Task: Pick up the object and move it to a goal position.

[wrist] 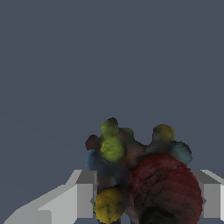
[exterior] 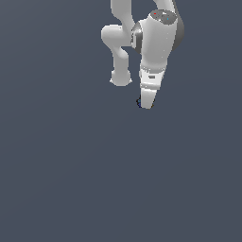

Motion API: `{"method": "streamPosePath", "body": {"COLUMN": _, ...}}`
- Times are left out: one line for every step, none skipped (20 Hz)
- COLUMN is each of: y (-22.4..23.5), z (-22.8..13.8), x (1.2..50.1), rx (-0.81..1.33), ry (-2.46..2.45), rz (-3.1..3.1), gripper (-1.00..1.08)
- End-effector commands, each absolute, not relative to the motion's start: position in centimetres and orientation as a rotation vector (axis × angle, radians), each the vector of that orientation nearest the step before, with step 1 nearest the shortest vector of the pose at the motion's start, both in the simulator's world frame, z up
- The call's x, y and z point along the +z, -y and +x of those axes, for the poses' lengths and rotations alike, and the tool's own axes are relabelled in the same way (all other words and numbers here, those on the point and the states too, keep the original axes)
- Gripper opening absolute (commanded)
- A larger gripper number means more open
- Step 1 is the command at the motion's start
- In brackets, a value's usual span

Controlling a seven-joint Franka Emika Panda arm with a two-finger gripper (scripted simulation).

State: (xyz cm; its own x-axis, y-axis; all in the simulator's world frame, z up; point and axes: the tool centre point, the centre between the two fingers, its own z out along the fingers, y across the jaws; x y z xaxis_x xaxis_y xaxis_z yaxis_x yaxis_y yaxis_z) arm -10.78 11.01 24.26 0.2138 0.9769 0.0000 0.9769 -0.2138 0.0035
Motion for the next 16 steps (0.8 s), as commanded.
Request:
{"method": "streamPosePath", "body": {"y": -11.9, "z": -11.2, "x": 26.9, "rx": 0.004, "ry": -1.969, "rz": 2.446, "gripper": -1.00}}
{"method": "streamPosePath", "body": {"y": -12.3, "z": -11.3, "x": 27.9, "rx": 0.004, "ry": -1.969, "rz": 2.446, "gripper": -1.00}}
{"method": "streamPosePath", "body": {"y": -12.7, "z": -11.4, "x": 28.9, "rx": 0.004, "ry": -1.970, "rz": 2.446, "gripper": -1.00}}
{"method": "streamPosePath", "body": {"y": -13.0, "z": -11.5, "x": 29.9, "rx": 0.004, "ry": -1.970, "rz": 2.446, "gripper": -1.00}}
{"method": "streamPosePath", "body": {"y": -13.4, "z": -11.7, "x": 30.9, "rx": 0.003, "ry": -1.970, "rz": 2.447, "gripper": -1.00}}
{"method": "streamPosePath", "body": {"y": -13.7, "z": -11.8, "x": 31.9, "rx": 0.003, "ry": -1.970, "rz": 2.447, "gripper": -1.00}}
{"method": "streamPosePath", "body": {"y": -14.1, "z": -11.9, "x": 32.9, "rx": 0.003, "ry": -1.970, "rz": 2.447, "gripper": -1.00}}
{"method": "streamPosePath", "body": {"y": -14.4, "z": -12.0, "x": 33.9, "rx": 0.003, "ry": -1.970, "rz": 2.447, "gripper": -1.00}}
{"method": "streamPosePath", "body": {"y": -14.7, "z": -12.1, "x": 34.9, "rx": 0.003, "ry": -1.970, "rz": 2.447, "gripper": -1.00}}
{"method": "streamPosePath", "body": {"y": -15.1, "z": -12.2, "x": 35.9, "rx": 0.002, "ry": -1.969, "rz": 2.448, "gripper": -1.00}}
{"method": "streamPosePath", "body": {"y": -15.4, "z": -12.3, "x": 36.8, "rx": 0.002, "ry": -1.969, "rz": 2.448, "gripper": -1.00}}
{"method": "streamPosePath", "body": {"y": -15.7, "z": -12.3, "x": 37.7, "rx": 0.002, "ry": -1.969, "rz": 2.448, "gripper": -1.00}}
{"method": "streamPosePath", "body": {"y": -15.9, "z": -12.4, "x": 38.5, "rx": 0.001, "ry": -1.968, "rz": 2.449, "gripper": -1.00}}
{"method": "streamPosePath", "body": {"y": -16.2, "z": -12.5, "x": 39.2, "rx": 0.001, "ry": -1.968, "rz": 2.449, "gripper": -1.00}}
{"method": "streamPosePath", "body": {"y": -16.4, "z": -12.5, "x": 39.9, "rx": 0.001, "ry": -1.968, "rz": 2.449, "gripper": -1.00}}
{"method": "streamPosePath", "body": {"y": -16.7, "z": -12.5, "x": 40.6, "rx": 0.001, "ry": -1.967, "rz": 2.449, "gripper": -1.00}}
